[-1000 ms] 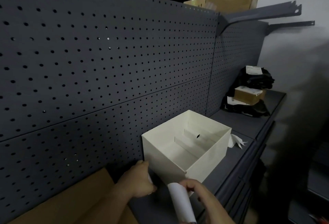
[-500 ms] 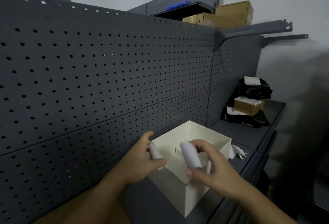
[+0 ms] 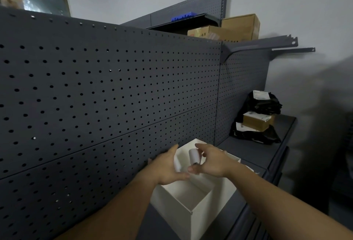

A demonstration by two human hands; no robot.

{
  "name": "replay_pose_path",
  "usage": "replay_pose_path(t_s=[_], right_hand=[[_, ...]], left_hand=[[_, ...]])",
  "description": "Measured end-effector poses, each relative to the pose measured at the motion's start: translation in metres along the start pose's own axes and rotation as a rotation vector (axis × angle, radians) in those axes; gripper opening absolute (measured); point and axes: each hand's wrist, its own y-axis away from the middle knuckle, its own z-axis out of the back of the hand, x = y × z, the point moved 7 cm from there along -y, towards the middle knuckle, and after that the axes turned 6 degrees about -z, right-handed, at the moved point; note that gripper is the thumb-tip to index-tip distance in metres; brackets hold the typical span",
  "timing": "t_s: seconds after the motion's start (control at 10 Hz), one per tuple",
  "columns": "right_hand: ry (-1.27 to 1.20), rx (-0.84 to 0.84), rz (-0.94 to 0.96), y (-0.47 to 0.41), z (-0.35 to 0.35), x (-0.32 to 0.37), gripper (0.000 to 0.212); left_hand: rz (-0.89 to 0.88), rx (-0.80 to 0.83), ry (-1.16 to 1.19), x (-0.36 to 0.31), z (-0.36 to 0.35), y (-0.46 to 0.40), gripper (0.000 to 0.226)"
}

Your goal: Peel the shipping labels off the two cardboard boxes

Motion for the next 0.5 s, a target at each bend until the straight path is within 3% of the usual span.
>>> replay_pose_path(t_s=[0.1, 0.2, 0.4, 0.5], right_hand=[[0.019, 0.067, -0.022, -0.007, -0.006, -0.006, 0.113], [-0.064, 0.110, -0.034, -0.010, -0.009, -0.011, 0.115], [-0.255, 0.015, 0.008, -0.014, -0.009, -0.011, 0.071], [-0.289, -0.114, 0.051, -0.004, -0.009, -0.018, 0.051]], left_hand=[[-0.001, 0.031, -0.009, -0.002, -0.003, 0.002, 0.123], [-0.012, 0.014, -0.009, 0.000, -0.002, 0.002, 0.123], [-0.001, -0.047, 0.035, -0.002, 0.001, 0.003, 0.100], [-0.046, -0.167, 0.148, -0.015, 0.007, 0.020, 0.076]])
